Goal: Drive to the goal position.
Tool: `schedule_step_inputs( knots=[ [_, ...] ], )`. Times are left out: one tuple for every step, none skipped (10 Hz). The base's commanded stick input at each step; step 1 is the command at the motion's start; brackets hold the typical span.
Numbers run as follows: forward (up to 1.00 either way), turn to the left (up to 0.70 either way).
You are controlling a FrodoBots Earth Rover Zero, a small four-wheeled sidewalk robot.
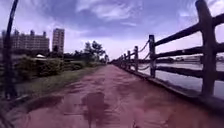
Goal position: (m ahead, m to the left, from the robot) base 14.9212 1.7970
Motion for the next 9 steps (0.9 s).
schedule_step_inputs(
  knots=[
    [1.0,0.0],
    [1.0,0.0],
    [1.0,0.0],
    [1.0,0.0],
    [1.0,0.0],
    [1.0,0.0],
    [1.0,0.0],
    [1.0,0.0],
    [1.0,0.04]
  ],
)
